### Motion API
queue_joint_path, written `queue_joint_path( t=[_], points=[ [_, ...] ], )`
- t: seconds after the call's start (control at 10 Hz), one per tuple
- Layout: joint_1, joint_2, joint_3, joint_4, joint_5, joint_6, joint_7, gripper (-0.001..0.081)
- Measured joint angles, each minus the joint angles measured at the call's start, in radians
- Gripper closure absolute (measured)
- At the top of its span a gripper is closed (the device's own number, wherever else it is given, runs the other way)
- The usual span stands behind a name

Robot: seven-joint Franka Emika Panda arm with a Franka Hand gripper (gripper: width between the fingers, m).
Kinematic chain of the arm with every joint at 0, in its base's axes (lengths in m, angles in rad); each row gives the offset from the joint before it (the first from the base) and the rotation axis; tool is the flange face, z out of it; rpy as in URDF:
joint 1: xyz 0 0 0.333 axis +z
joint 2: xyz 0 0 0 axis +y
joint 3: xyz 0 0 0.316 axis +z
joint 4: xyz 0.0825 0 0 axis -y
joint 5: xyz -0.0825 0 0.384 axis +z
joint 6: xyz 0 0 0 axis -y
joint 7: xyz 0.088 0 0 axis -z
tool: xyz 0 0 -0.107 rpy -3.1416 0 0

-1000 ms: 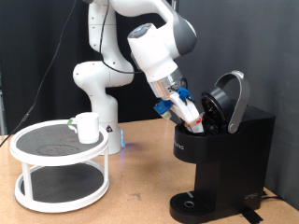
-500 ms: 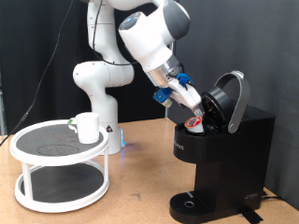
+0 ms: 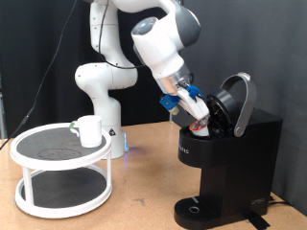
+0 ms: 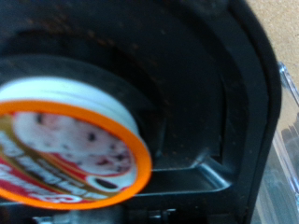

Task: Make a cup of coffee with the keurig machine

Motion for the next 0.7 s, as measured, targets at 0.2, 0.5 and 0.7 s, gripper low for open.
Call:
queue_joint_path(
  t=[0.2, 0.5, 0.7],
  points=[
    [0.006, 0.016, 0.020, -0.001, 0.025, 0.000, -0.003, 0.0072],
    [0.009, 0.007, 0.032, -0.019, 0.081, 0.044, -0.053, 0.0072],
    [-0.001, -0.029, 0.018, -0.042, 0.090, 0.042, -0.097, 0.0072]
  ],
)
